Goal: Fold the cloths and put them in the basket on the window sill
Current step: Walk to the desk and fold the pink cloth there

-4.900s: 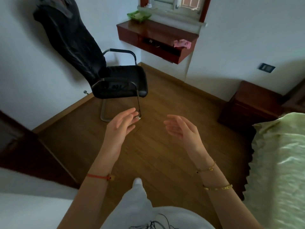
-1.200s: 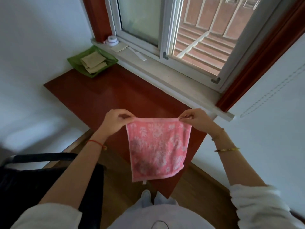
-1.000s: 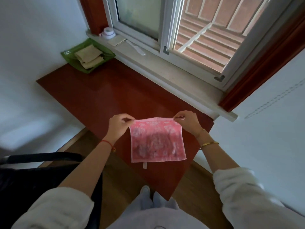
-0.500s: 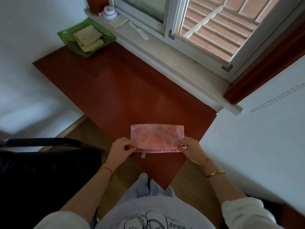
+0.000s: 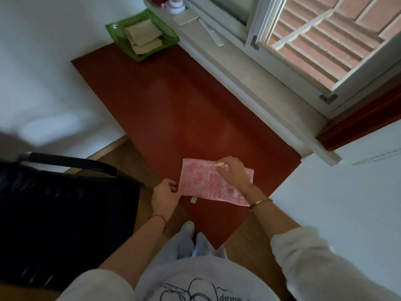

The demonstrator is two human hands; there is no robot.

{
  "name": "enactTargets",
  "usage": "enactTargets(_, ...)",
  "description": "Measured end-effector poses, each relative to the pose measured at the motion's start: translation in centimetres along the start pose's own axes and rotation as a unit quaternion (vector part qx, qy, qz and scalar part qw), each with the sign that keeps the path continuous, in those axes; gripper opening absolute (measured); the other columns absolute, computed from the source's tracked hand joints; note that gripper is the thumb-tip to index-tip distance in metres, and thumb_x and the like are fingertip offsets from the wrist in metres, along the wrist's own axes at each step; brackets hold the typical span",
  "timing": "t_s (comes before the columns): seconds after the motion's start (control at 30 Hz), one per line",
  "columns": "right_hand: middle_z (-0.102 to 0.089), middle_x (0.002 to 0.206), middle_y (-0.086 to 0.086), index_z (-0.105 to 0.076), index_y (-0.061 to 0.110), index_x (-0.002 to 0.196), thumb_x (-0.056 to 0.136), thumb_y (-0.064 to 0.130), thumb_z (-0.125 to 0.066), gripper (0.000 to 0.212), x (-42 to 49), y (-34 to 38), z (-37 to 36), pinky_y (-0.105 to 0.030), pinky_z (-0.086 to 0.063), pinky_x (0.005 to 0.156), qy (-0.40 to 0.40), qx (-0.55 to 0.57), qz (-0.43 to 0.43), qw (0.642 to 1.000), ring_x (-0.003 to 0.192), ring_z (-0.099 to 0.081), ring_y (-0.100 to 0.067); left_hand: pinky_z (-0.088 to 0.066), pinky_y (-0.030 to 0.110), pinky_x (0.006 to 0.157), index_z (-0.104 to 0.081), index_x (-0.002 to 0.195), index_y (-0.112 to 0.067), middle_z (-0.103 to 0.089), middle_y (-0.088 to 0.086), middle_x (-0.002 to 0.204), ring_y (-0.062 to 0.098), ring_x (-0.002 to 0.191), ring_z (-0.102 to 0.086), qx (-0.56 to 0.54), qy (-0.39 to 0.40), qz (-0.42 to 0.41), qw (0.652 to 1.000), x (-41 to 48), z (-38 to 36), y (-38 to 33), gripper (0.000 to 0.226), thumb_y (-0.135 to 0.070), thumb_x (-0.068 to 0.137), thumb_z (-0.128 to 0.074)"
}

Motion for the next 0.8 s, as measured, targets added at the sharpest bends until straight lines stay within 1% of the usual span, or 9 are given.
enactTargets(0.07,-0.068,0.120,-0.003,-0.068,0.011,0.115,0.097,0.022,-0.055,0.025,2.7,2.1,-1.4,-0.033,-0.035,0.104,0.035,-0.008,0.035,0.999,0.115,-0.058,-0.020,-0.051,0.021,0.062,-0.064,0.101,-0.013,-0.064,-0.004,0.088,0.011,0.078,-0.062,-0.003,-0.006,0.016,1.000,-0.1,-0.3,-0.2,0.028,-0.026,0.081,-0.079)
enactTargets(0.13,-0.065,0.126,-0.004,-0.065,0.014,0.122,0.095,0.021,-0.056,0.029,5.0,3.4,-3.2,-0.036,-0.038,0.104,0.068,-0.019,0.033,0.997,0.120,-0.054,-0.024,-0.052,0.024,0.061,-0.064,0.096,-0.013,-0.060,-0.007,0.080,0.009,0.072,-0.060,-0.010,-0.012,0.033,0.999,-0.2,-0.7,-0.3,0.026,-0.026,0.080,-0.079)
enactTargets(0.23,-0.060,0.127,-0.005,-0.060,0.018,0.127,0.094,0.020,-0.057,0.033,7.1,4.1,-5.7,-0.039,-0.042,0.101,0.104,-0.067,0.033,0.992,0.119,-0.051,-0.027,-0.043,0.020,0.051,-0.065,0.093,-0.011,-0.060,-0.005,0.075,0.009,0.066,-0.057,-0.020,-0.020,0.057,0.998,-0.1,-1.3,0.0,0.023,-0.026,0.081,-0.078)
enactTargets(0.33,-0.064,0.117,-0.005,-0.063,0.018,0.119,0.093,0.029,-0.055,0.029,8.0,4.8,-7.1,-0.041,-0.042,0.097,0.112,-0.078,0.032,0.990,0.112,-0.054,-0.029,-0.045,0.023,0.053,-0.066,0.088,-0.010,-0.066,0.004,0.084,0.013,0.070,-0.059,-0.035,-0.033,0.057,0.997,0.3,-1.8,0.3,0.019,-0.020,0.079,-0.079)
enactTargets(0.43,-0.070,0.104,-0.006,-0.071,0.020,0.097,0.082,0.036,-0.050,0.031,8.2,5.3,-7.3,-0.040,-0.045,0.092,0.119,-0.035,0.015,0.992,0.103,-0.059,-0.029,-0.053,0.028,0.062,-0.066,0.085,-0.012,-0.068,0.004,0.086,0.016,0.075,-0.063,-0.057,-0.033,0.043,0.997,0.5,-1.6,-0.1,0.015,-0.018,0.079,-0.077)
enactTargets(0.53,-0.070,0.096,-0.008,-0.071,0.011,0.091,0.086,0.022,-0.063,0.014,7.8,5.4,-4.7,-0.024,-0.044,0.078,0.079,0.076,-0.004,0.994,0.088,-0.059,-0.019,-0.046,0.013,0.059,-0.065,0.086,-0.014,-0.067,-0.003,0.082,0.007,0.071,-0.060,-0.106,-0.035,0.022,0.993,0.8,-0.1,-1.3,0.014,-0.019,0.080,-0.077)
enactTargets(0.63,-0.069,0.091,0.003,-0.070,0.013,0.090,0.086,0.014,-0.069,0.004,6.8,5.4,0.2,-0.012,-0.046,0.075,0.011,0.199,-0.009,0.980,0.085,-0.060,-0.012,-0.055,0.020,0.072,-0.066,0.088,-0.019,-0.069,-0.006,0.086,0.009,0.079,-0.066,-0.169,-0.041,-0.028,0.984,1.4,2.6,-3.6,0.015,-0.019,0.080,-0.079)
enactTargets(0.73,-0.070,0.089,0.005,-0.067,0.016,0.088,0.085,0.008,-0.071,0.010,5.4,5.5,5.6,-0.028,-0.053,0.085,-0.042,0.286,0.016,0.957,0.089,-0.065,-0.014,-0.055,0.017,0.077,-0.068,0.094,-0.024,-0.070,-0.008,0.093,0.005,0.085,-0.067,-0.203,-0.036,-0.109,0.972,1.7,6.1,-7.3,0.020,-0.016,0.079,-0.080)
enactTargets(0.8,-0.070,0.090,0.002,-0.068,0.018,0.090,0.085,0.008,-0.072,0.012,4.3,5.9,8.6,-0.032,-0.055,0.086,-0.057,0.300,0.038,0.951,0.089,-0.065,-0.015,-0.053,0.012,0.078,-0.069,0.099,-0.024,-0.070,-0.013,0.095,-0.002,0.086,-0.067,-0.190,-0.031,-0.183,0.964,1.6,8.5,-10.3,0.022,-0.015,0.081,-0.078)
Point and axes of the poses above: each hand's wrist, its own x-axis towards the middle knuckle, its own z-axis out of the back of the hand, y = z × x, the point moved 6 cm from there along x, towards the middle knuckle
